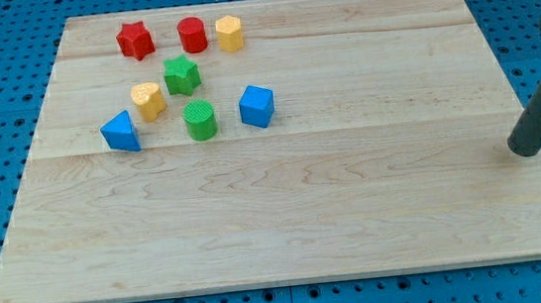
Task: Push the red star and green star closer to the green circle
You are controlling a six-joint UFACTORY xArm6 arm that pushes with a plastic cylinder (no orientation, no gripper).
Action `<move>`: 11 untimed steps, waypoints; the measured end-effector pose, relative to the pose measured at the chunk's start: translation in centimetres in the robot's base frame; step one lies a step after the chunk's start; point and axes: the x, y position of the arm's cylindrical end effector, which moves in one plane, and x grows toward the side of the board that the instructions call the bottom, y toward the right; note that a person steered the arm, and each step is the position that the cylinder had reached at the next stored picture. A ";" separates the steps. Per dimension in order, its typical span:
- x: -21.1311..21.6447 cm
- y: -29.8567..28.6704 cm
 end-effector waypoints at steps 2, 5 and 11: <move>1.7 -5.3; 1.7 -25.8; -13.8 -54.2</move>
